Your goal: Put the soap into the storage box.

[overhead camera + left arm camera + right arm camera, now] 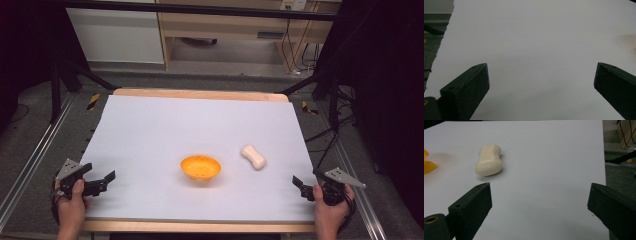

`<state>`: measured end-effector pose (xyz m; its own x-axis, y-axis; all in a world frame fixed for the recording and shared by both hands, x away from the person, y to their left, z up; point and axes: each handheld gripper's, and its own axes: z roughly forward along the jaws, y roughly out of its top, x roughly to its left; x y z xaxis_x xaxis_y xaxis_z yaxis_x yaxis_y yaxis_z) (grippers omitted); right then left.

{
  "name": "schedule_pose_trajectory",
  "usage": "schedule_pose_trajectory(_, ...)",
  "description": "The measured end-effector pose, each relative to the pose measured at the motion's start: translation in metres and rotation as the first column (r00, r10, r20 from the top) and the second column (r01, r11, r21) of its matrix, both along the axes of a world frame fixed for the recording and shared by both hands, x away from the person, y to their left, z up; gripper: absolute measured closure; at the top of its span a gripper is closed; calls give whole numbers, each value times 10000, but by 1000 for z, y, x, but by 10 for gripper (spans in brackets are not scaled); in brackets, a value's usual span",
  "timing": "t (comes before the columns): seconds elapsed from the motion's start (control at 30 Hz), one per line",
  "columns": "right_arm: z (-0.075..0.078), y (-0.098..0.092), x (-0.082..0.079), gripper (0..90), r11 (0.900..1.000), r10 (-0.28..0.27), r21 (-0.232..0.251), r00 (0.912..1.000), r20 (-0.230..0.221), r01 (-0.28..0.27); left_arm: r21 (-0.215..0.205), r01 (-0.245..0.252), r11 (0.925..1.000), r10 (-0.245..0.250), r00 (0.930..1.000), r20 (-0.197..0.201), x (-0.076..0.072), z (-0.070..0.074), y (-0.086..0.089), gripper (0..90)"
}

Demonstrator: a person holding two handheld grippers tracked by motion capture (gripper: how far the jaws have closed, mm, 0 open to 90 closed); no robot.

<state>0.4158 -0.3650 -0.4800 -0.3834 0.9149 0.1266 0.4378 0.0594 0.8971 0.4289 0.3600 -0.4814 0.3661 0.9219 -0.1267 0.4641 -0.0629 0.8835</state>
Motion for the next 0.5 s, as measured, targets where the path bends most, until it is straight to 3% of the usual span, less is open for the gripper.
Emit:
schedule_pose_trajectory(0.07, 0, 1, 1, 70, 9999, 27, -118, 10000, -65, -28, -2, -5, 10000, 5, 10000, 12, 0, 0, 0, 0)
schedule_pose_trajectory(0.13, 4, 6, 5, 74, 9976, 209, -651, 9985, -498, -241, -19, 0, 10000, 0, 10000, 15, 0, 0, 0, 0)
schedule_pose_trajectory(0.33, 13, 16, 15, 84, 9890, 459, -1342, 9922, -1155, -614, -13, 21, 10000, -21, 10000, -22, 0, 0, 0, 0)
schedule_pose_trajectory(0.37, 14, 22, 19, 85, 9819, 602, -1679, 9852, -1605, -874, -1, 34, 10000, -34, 10000, -36, 0, 0, 0, 0)
schedule_pose_trajectory(0.43, 16, 27, 24, 86, 9733, 673, -2019, 9769, -2030, -1090, 66, 36, 10000, -36, 10000, -3, 0, 0, 0, 0)
schedule_pose_trajectory(0.47, 16, 30, 27, 85, 9657, 758, -2277, 9740, -2135, -1251, 27, 30, 10000, -30, 10000, 7, 0, 0, 0, 0)
schedule_pose_trajectory(0.5, 16, 30, 27, 85, 9657, 758, -2277, 9740, -2135, -1251, 27, 30, 10000, -30, 10000, 7, 0, 0, 0, 0)
